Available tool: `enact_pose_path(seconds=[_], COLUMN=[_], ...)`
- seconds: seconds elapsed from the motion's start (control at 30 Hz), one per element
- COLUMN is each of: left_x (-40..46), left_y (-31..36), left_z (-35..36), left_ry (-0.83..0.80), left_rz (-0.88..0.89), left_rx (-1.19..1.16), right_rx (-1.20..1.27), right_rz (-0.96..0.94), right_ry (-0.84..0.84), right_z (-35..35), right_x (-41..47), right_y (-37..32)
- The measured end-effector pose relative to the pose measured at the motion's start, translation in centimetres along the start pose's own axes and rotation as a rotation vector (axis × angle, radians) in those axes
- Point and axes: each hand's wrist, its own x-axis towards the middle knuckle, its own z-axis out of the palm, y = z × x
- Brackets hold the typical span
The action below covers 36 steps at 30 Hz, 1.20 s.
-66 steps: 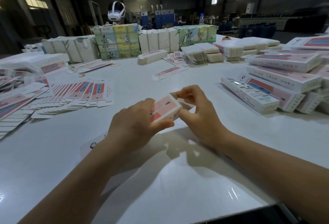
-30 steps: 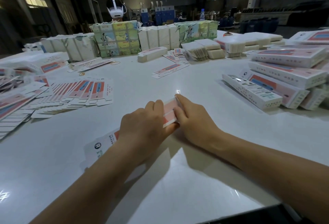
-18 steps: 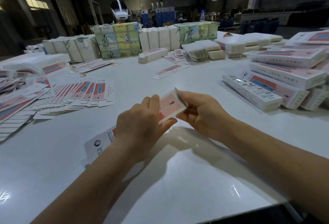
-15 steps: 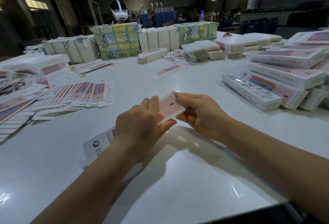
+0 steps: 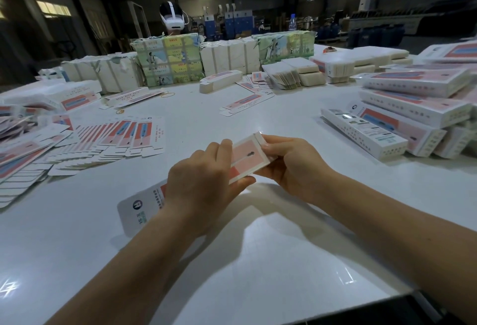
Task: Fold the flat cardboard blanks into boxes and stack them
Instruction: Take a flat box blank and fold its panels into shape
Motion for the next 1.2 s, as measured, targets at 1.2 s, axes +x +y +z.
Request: enact_pose_path(seconds=[1.2], left_x=[0.3], left_y=[0.7], left_z=[-0.2], left_ry=[0.023], left_rz=[-0.082], left_rx=[0.021], right_rx=[-0.929], right_rz=[-0.560], right_ry=[0.155], right_z=[1.3], right_x=[-1.9], right_y=[1.1])
